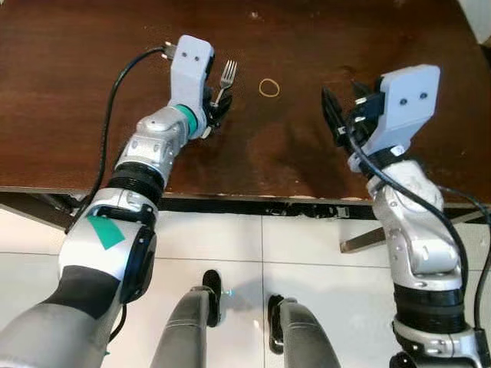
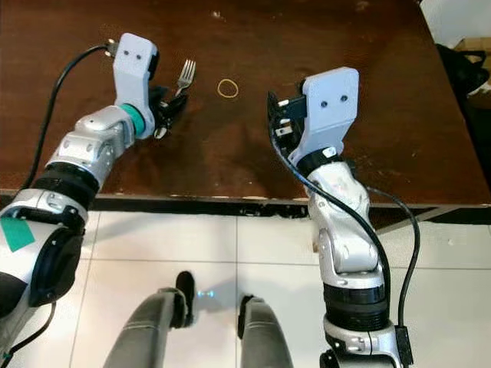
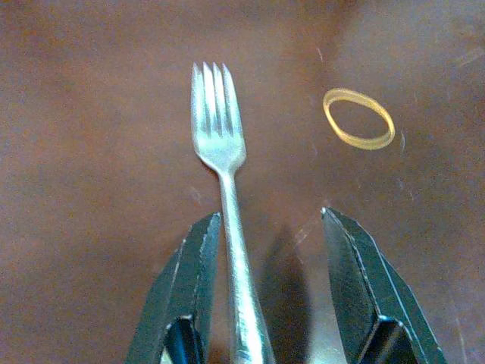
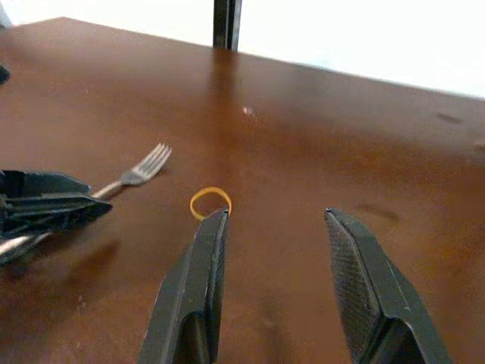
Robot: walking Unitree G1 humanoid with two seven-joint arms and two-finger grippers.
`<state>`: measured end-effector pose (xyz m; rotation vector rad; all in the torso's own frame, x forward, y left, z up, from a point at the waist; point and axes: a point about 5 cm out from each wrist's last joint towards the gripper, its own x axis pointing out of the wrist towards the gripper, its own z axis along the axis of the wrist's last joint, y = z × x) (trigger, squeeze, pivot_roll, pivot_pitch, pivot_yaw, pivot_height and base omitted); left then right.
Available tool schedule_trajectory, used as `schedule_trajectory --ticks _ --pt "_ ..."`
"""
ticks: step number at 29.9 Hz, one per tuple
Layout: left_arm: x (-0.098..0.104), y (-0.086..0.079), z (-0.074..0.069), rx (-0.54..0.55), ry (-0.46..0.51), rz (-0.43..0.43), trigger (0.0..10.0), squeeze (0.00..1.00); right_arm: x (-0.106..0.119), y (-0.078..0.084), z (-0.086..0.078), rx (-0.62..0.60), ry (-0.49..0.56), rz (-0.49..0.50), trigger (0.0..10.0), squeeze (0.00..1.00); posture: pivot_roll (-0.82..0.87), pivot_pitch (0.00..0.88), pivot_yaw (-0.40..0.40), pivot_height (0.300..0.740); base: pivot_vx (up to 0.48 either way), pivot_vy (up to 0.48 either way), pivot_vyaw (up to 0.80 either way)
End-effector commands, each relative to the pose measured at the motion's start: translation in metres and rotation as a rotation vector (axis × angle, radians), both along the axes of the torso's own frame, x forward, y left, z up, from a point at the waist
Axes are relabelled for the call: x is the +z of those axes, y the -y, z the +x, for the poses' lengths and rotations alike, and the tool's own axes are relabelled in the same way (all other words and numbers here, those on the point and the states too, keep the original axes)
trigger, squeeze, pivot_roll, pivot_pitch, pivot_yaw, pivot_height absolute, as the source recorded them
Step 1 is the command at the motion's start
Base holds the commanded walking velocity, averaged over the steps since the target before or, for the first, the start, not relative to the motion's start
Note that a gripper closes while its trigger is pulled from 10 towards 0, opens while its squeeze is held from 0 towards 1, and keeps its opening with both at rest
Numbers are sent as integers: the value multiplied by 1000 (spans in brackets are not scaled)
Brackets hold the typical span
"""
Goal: Setting the table
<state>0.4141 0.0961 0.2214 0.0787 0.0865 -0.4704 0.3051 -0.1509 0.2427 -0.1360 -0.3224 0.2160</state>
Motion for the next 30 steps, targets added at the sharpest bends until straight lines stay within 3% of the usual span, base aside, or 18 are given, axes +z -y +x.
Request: schedule_trajectory --ticks 1,6,8,9,11,15,16,17,19,23,24,30 --pt "-10 4 -1 -11 -51 18 10000 0 -3 0 -4 -3 -10 0 10000 0 -84 325 92 740 0 0 0" --pt "-12 6 -1 -14 -65 17 10000 0 -3 -1 -5 -3 -12 1 10000 0 -85 326 94 740 0 0 0" --pt "-24 6 -2 16 -111 76 6824 0 -4 -2 -7 -9 -15 6 10000 0 -90 325 111 740 0 0 0" --pt "-24 6 -2 16 -111 76 6824 0 -4 -2 -7 -9 -15 6 10000 0 -90 325 111 740 0 0 0" --pt "-26 6 -2 27 -113 110 5059 0 -5 -1 -8 -16 -18 11 10000 0 -91 324 112 740 0 0 0" --pt "-22 5 -1 46 -69 147 5059 0 -6 0 -9 -20 -20 12 10000 0 -86 319 113 740 0 0 0" --pt "-18 4 0 50 -23 174 10000 0 -6 0 -9 -21 -21 14 10000 0 -86 317 113 740 0 0 0" --pt "-18 4 0 50 -23 174 10000 0 -6 0 -9 -21 -21 14 10000 0 -86 317 113 740 0 0 0" --pt "0 4 2 52 78 141 10000 0 -5 0 -8 -21 -19 16 10000 0 -82 312 111 740 0 0 0" --pt "8 -1 4 75 105 102 10000 27 -5 -1 -7 -18 -18 17 10000 0 -78 312 108 740 0 0 0" --pt "11 -6 5 93 99 73 10000 1000 -5 -2 -8 -15 -20 17 10000 0 -78 312 108 740 0 0 0" --pt "6 -6 5 100 58 56 10000 1000 -6 -3 -8 -13 -24 17 10000 0 -77 313 106 740 0 0 0"
